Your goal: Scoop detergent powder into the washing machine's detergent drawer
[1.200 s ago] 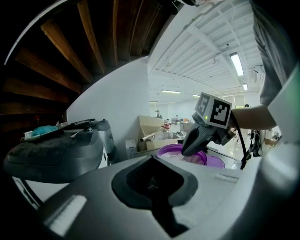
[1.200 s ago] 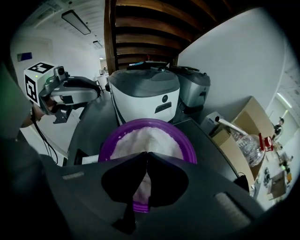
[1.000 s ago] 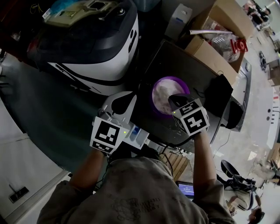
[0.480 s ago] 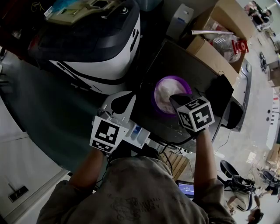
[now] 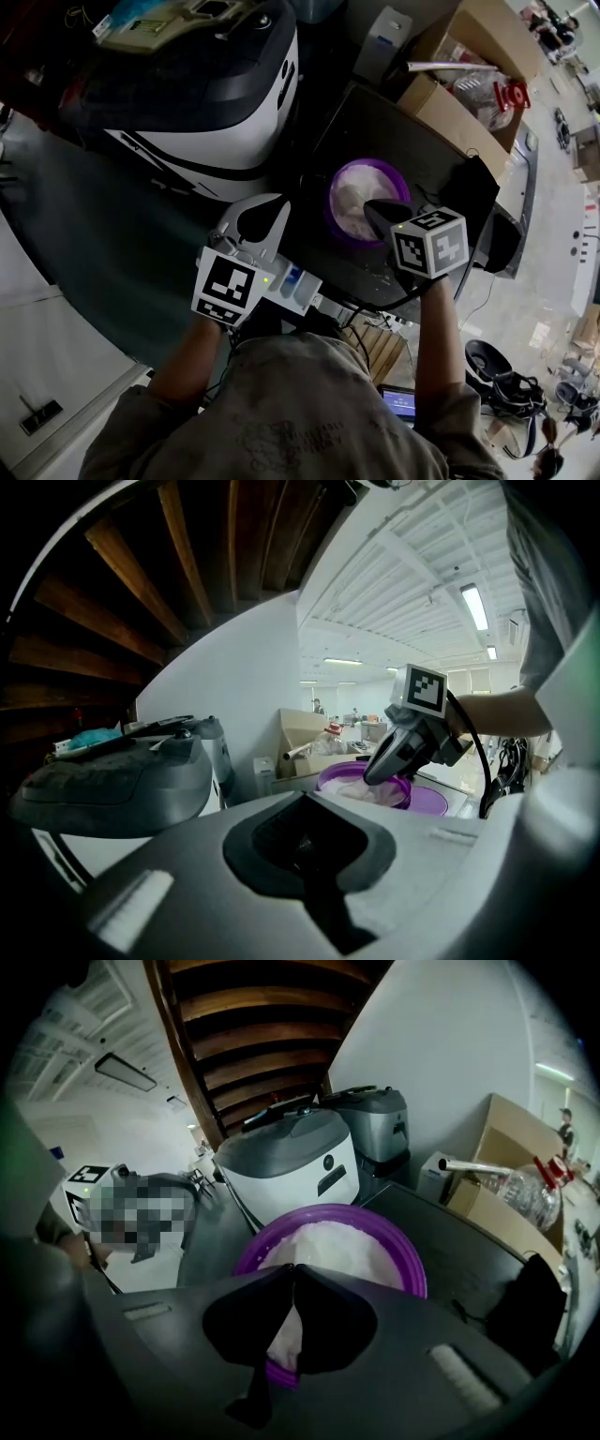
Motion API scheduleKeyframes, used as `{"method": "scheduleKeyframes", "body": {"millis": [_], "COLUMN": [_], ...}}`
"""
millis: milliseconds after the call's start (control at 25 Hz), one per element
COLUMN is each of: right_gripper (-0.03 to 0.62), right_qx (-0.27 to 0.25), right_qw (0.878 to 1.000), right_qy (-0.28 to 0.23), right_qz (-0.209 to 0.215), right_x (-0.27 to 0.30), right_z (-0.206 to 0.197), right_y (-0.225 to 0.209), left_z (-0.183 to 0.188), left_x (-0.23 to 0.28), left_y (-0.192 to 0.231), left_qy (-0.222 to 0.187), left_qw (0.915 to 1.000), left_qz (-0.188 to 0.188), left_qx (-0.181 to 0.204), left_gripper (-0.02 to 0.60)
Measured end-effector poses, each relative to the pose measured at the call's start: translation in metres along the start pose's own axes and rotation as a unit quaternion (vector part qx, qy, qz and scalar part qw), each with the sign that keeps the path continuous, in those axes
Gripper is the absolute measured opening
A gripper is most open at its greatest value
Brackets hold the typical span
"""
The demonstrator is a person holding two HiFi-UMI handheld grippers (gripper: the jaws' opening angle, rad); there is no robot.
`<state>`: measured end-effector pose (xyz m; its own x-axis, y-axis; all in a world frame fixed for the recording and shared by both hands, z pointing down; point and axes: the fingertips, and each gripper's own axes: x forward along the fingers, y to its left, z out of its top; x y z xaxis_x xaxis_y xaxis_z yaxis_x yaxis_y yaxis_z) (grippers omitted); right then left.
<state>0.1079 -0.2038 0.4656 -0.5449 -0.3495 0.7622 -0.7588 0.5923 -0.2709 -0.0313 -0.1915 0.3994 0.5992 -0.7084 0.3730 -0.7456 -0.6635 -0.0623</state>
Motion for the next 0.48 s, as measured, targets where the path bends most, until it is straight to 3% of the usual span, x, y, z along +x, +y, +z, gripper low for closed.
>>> {"method": "scheduleKeyframes", "body": {"millis": [480], "right_gripper": [0.035], "right_qx": [0.060], "right_qw": [0.997], "right_qy": [-0.056], "right_qz": [0.000], "right_x": [-0.019], "right_z": [0.003], "right_y": [-0.002], "left_z": [0.002], "left_x": [-0.007], "left_y": [-0.006], "left_qy": [-0.002], "left_qw": [1.0000], "left_qz": [-0.004], "left_qx": [0.007], "left_gripper": [0.000]}}
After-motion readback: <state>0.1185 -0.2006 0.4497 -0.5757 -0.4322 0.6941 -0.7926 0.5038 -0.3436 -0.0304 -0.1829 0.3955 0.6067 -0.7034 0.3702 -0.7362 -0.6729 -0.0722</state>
